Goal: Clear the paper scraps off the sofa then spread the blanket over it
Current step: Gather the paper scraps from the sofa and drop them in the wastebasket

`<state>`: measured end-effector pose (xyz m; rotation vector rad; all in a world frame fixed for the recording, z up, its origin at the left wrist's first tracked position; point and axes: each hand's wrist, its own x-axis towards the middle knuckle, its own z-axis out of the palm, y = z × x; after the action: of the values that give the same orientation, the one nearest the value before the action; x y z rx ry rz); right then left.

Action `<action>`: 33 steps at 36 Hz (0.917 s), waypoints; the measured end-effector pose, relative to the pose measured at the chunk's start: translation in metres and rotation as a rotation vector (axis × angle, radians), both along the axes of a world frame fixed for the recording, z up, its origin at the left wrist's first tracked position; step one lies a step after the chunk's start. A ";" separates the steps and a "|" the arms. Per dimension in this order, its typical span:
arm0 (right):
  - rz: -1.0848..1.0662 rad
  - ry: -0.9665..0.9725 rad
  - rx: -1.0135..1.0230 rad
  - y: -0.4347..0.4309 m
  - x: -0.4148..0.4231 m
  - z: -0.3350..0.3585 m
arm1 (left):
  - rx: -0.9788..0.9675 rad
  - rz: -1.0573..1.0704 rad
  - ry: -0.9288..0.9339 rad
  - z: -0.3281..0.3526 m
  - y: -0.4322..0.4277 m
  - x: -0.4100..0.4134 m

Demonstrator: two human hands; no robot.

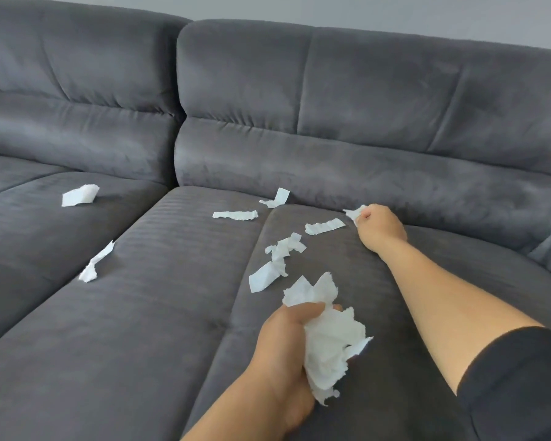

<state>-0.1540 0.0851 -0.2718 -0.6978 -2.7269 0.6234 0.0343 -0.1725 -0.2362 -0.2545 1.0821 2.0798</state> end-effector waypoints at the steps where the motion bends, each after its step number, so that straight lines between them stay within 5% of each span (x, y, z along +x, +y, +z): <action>1: -0.016 0.058 -0.090 0.000 0.003 0.002 | 0.012 0.004 -0.006 0.001 -0.001 -0.001; 5: -0.013 0.281 -0.573 -0.008 0.034 0.017 | 0.086 0.019 0.011 0.004 -0.003 -0.001; 9: 0.185 0.249 -1.031 -0.032 0.096 0.046 | 0.161 0.058 -0.028 0.004 -0.002 -0.003; 14: 0.538 0.063 -0.633 -0.075 0.179 0.088 | 0.272 0.074 -0.020 0.011 0.001 0.000; 19: 0.650 -0.109 -0.205 -0.098 0.225 0.095 | 0.316 0.006 0.012 0.022 0.002 0.012; 28: 0.493 0.178 -0.666 -0.136 0.259 0.075 | 0.224 -0.099 0.082 0.030 0.001 0.043; 33: 0.426 0.270 -0.883 -0.168 0.278 0.060 | 0.169 -0.015 -0.067 0.019 -0.028 0.064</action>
<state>0.1236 -0.0827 -0.2115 -0.1346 -2.2642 1.9073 0.0983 -0.2002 -0.2176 -0.2298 0.8599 2.1196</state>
